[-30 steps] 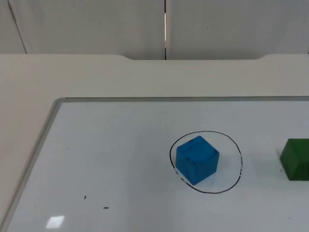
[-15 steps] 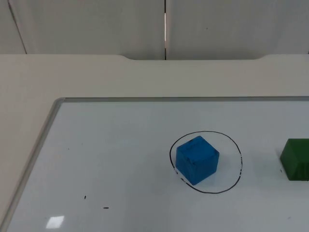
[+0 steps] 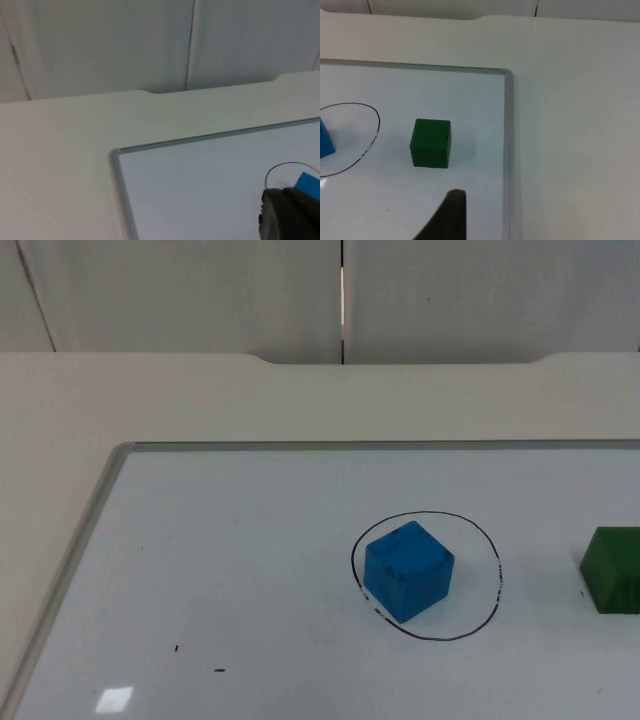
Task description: Push the two cubes into the marked area.
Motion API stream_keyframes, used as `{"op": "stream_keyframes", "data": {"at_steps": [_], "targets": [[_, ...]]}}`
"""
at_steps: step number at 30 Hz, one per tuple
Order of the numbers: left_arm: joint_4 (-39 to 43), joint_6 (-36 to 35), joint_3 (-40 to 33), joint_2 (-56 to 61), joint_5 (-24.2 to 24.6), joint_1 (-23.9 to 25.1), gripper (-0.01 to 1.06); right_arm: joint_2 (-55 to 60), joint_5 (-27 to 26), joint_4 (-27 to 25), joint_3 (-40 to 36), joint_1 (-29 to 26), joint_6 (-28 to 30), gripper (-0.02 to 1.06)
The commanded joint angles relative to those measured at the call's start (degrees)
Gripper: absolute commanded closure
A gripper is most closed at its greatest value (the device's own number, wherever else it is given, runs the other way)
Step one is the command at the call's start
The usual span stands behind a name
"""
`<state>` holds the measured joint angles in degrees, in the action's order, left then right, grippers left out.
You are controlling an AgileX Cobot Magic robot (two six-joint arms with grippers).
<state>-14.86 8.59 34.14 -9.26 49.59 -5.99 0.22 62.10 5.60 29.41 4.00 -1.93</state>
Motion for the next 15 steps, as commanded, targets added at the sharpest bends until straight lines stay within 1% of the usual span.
{"op": "stream_keyframes", "data": {"at_steps": [1, 2, 4, 6, 7, 10, 11, 15], "targets": [[5.20, -3.60, -0.22, 5.22, 4.51, 0.12, 1.05, -0.22, -0.33, 0.10, -0.01, -0.23, 0.06, -0.01], [5.20, -3.60, -0.22, 5.22, 4.51, 0.12, 1.05, -0.22, -0.33, 0.10, -0.01, -0.23, 0.06, -0.01], [5.82, -4.00, -0.22, 7.91, 6.39, 0.12, 1.05, -0.22, -0.33, 0.10, -0.01, -0.23, 0.06, -0.01], [7.77, -6.24, -0.22, 9.26, 8.70, 0.12, 1.05, -0.22, -0.33, 0.10, -0.01, -0.23, 0.06, -0.01], [7.77, -6.24, -0.22, 9.26, 8.70, 0.12, 1.05, -0.22, -0.33, 0.10, -0.01, -0.23, 0.06, -0.01], [12.41, -8.59, -0.22, 9.26, 13.46, 0.12, 1.05, -0.22, -0.33, 0.10, -0.01, -0.23, 0.06, -0.01], [12.68, -8.59, -0.56, 9.26, 14.39, 0.12, 1.05, -0.22, -0.33, 0.10, -0.01, -0.23, 0.06, -0.01], [12.77, -8.59, -2.58, 9.26, 15.60, 0.12, 1.05, -0.22, -0.33, 0.10, -0.01, -0.23, 0.06, -0.01]]}}
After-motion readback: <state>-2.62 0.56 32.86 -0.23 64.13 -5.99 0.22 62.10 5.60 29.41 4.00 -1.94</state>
